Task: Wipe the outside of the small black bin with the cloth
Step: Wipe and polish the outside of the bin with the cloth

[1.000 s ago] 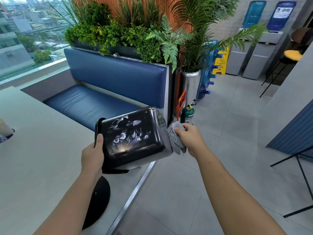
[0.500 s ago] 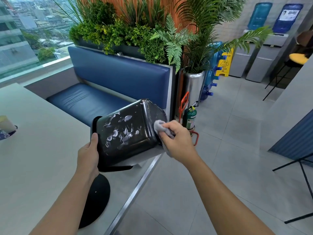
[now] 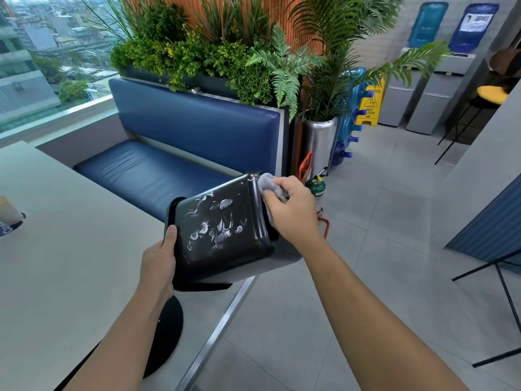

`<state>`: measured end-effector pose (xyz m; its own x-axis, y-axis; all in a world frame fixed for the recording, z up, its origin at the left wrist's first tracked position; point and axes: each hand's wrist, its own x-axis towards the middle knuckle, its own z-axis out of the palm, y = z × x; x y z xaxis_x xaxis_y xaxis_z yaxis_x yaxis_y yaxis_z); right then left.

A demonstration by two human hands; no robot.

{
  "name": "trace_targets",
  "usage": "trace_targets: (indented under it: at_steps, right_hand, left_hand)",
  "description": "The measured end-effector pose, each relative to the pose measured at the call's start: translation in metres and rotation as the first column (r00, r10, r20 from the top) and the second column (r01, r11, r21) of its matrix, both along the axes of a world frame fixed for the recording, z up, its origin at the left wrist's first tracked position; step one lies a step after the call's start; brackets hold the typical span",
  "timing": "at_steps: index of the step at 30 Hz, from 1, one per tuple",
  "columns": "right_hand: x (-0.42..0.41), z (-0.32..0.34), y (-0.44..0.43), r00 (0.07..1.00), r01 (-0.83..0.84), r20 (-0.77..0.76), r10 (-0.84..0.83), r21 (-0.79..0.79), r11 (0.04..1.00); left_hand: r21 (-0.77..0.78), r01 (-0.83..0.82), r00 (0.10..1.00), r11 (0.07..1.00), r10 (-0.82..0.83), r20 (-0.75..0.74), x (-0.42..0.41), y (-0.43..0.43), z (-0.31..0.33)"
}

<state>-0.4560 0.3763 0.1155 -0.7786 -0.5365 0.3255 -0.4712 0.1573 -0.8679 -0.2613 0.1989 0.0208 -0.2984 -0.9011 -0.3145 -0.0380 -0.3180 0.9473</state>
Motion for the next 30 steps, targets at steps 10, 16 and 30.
trace_targets:
  at_steps: [10,16,30]
  right_hand:
    - [0.007,-0.005,0.005,0.983,-0.128,-0.143,0.113,-0.097,0.987]
    - [-0.029,-0.012,-0.012,0.995,0.078,-0.071,-0.072,0.081,0.994]
    - [-0.036,-0.016,0.005,0.991,0.132,-0.030,-0.129,0.109,0.985]
  left_hand:
    - [0.018,-0.006,1.000,1.000,0.006,0.016,0.008,-0.001,-0.001]
    - [0.020,0.035,0.999,0.999,-0.034,-0.028,0.006,0.007,0.004]
    - [0.030,0.056,0.990,0.998,-0.052,-0.128,0.013,0.007,0.016]
